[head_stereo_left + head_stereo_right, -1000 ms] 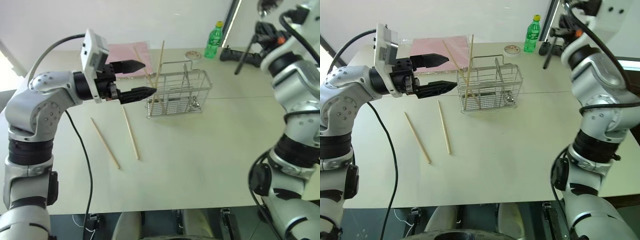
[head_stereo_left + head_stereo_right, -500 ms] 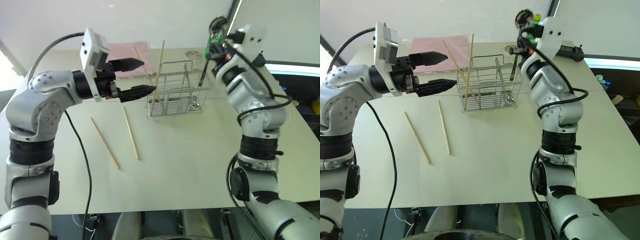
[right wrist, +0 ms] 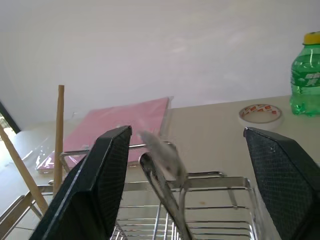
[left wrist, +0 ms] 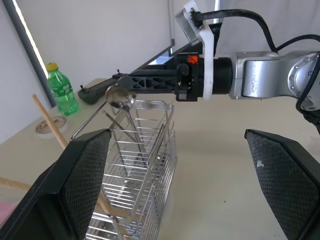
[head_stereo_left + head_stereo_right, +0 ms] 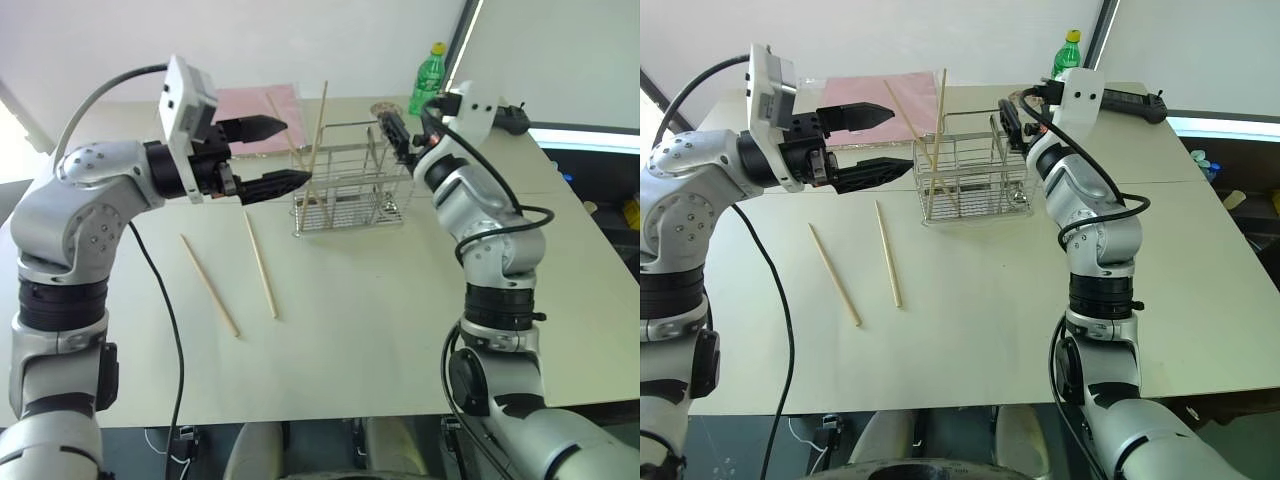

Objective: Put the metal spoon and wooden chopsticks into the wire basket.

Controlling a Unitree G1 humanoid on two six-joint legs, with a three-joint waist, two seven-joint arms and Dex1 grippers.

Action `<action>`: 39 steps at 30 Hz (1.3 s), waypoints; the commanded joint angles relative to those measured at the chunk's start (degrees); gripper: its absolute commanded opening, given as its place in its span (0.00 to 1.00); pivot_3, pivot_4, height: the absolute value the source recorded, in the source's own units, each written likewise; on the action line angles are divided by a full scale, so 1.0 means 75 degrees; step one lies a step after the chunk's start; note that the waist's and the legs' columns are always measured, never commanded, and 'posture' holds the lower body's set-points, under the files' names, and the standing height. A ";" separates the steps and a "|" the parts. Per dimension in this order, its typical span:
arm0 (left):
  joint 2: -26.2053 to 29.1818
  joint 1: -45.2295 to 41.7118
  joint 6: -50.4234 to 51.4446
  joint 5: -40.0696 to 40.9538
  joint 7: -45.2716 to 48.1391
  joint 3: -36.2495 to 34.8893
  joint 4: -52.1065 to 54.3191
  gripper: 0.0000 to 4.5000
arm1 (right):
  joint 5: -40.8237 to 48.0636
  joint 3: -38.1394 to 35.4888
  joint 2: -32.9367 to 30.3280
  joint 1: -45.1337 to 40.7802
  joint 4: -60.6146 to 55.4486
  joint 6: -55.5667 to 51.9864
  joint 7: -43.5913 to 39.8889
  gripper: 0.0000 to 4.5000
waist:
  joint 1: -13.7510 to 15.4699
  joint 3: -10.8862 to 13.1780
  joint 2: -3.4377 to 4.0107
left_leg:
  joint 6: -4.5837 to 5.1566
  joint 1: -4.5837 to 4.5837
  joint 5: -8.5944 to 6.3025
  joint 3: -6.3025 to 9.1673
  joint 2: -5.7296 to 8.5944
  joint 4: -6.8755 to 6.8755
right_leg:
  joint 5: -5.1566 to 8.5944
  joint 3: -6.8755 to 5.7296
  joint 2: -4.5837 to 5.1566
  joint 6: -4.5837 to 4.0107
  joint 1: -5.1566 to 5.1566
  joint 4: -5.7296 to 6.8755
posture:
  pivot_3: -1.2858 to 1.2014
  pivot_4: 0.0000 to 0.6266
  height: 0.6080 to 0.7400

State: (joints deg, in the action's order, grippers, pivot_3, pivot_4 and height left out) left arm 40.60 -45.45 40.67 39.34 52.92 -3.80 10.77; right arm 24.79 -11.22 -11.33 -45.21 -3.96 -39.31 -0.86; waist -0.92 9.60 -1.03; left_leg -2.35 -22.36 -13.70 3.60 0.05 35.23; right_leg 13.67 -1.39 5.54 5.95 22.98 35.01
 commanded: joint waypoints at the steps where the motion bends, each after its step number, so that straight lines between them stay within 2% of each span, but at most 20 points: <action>1: 0.0018 -0.0272 -0.0226 -0.0043 0.0073 -0.0196 -0.0058 1.00 | 0.0114 -0.0316 -0.0300 -0.0059 -0.0584 -0.0101 -0.0061 0.78 | 0.0006 0.0000 0.0000 | 0.0000 0.0000 0.0000 0.0000 0.0000 0.0000 | 0.0000 0.0000 0.0000 0.0000 0.0001 0.0000 | 0.52 0.24 0.86; 6: 0.0017 -0.0335 -0.0326 -0.0112 0.0148 -0.0174 -0.0194 1.00 | 0.0397 -0.0697 -0.0977 -0.0097 -0.0973 -0.0693 -0.0316 0.78 | 0.0014 0.0000 0.0000 | 0.0000 -0.0001 0.0000 -0.0002 0.0000 0.0000 | 0.0000 0.0002 0.0000 0.0000 0.0001 -0.0001 | 0.52 0.24 0.86; 9: 0.0053 -0.0353 -0.0363 -0.0167 0.0165 -0.0193 -0.0263 1.00 | 0.0732 -0.0870 -0.1767 -0.0056 -0.1350 -0.1314 -0.0817 0.78 | 0.0024 0.0000 -0.0001 | 0.0000 -0.0003 0.0000 -0.0002 0.0001 -0.0001 | 0.0000 0.0001 0.0001 0.0001 0.0000 -0.0002 | 0.52 0.24 0.86; 15: 0.0319 -0.0264 -0.0169 -0.0216 -0.0040 -0.0542 -0.0497 1.00 | 0.1851 -0.1203 -0.3881 0.0181 -0.2233 -0.2617 -0.2484 0.78 | 0.0003 0.0001 -0.0004 | 0.0002 -0.0004 -0.0001 -0.0002 0.0000 -0.0003 | 0.0004 0.0001 0.0000 0.0003 0.0000 -0.0011 | 0.52 0.24 0.86; 19: 0.0684 -0.0124 0.0310 -0.0070 -0.0406 -0.1096 -0.0644 1.00 | 0.2980 -0.1704 -0.5222 0.0602 -0.2675 -0.3418 -0.3846 0.78 | -0.0003 0.0002 -0.0005 | 0.0003 0.0002 -0.0002 -0.0003 -0.0002 -0.0002 | 0.0005 0.0001 0.0000 0.0001 -0.0001 -0.0010 | 0.52 0.24 0.86; 22: 0.0867 -0.0126 0.0787 -0.0029 -0.0905 -0.1444 -0.0740 1.00 | 0.4161 -0.2161 -0.5903 0.1129 -0.3096 -0.3972 -0.4849 0.78 | 0.0022 0.0003 -0.0012 | 0.0003 0.0002 -0.0002 -0.0002 -0.0003 -0.0003 | 0.0008 0.0001 0.0000 0.0003 -0.0004 -0.0011 | 0.52 0.24 0.86; 25: 0.1062 -0.0168 0.1559 -0.0207 -0.1669 -0.1593 -0.0852 1.00 | 0.5511 -0.2731 -0.6358 0.1826 -0.3513 -0.4452 -0.5619 0.78 | 0.0045 0.0007 -0.0024 | 0.0003 0.0004 -0.0002 0.0002 -0.0004 0.0001 | 0.0011 -0.0003 0.0001 0.0010 -0.0023 -0.0027 | 0.52 0.24 0.86; 28: 0.1096 -0.0128 0.2264 -0.0296 -0.2332 -0.1654 -0.0960 1.00 | 0.6072 -0.2926 -0.6532 0.2401 -0.3838 -0.4469 -0.5675 0.78 | 0.0042 0.0007 -0.0025 | 0.0002 0.0004 -0.0002 0.0001 -0.0003 0.0005 | 0.0011 -0.0005 0.0001 0.0010 -0.0038 -0.0061 | 0.52 0.24 0.86; 32: 0.0355 -0.0284 0.3863 -0.0842 -0.4345 -0.1839 -0.1478 1.00 | 0.6187 -0.2808 -0.6420 0.2979 -0.4166 -0.4153 -0.5360 0.78 | 0.0063 0.0003 -0.0033 | 0.0001 0.0013 -0.0003 0.0001 -0.0002 0.0015 | 0.0012 -0.0004 0.0004 0.0011 -0.0068 -0.0090 | 0.52 0.24 0.86; 35: -0.1038 -0.0474 0.5214 -0.1842 -0.6522 -0.2455 -0.1500 1.00 | 0.6228 -0.2603 -0.6291 0.3066 -0.4195 -0.3895 -0.4983 0.78 | 0.0091 0.0005 -0.0044 | 0.0000 0.0007 -0.0002 0.0006 0.0001 0.0025 | 0.0009 -0.0005 0.0004 0.0036 -0.0069 -0.0092 | 0.52 0.24 0.86; 39: -0.2810 -0.0782 0.6720 -0.2842 -0.7967 -0.3319 -0.0886 1.00 | 0.6535 -0.2501 -0.6182 0.3211 -0.4309 -0.3675 -0.4564 0.78 | 0.0165 0.0020 -0.0081 | -0.0002 -0.0007 -0.0002 0.0008 0.0007 0.0032 | -0.0015 -0.0005 0.0004 0.0053 -0.0065 -0.0097 | 0.52 0.24 0.86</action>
State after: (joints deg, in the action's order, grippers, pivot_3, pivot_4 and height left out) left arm 21.01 -48.34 87.60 21.01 -2.95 -25.58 -0.04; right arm 71.91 -29.43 -57.74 -20.95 -34.82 -68.45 -36.36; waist 0.32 9.75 -1.63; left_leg -2.37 -22.44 -13.72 3.65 0.11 35.47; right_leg 13.55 -1.43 5.57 6.35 22.52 34.27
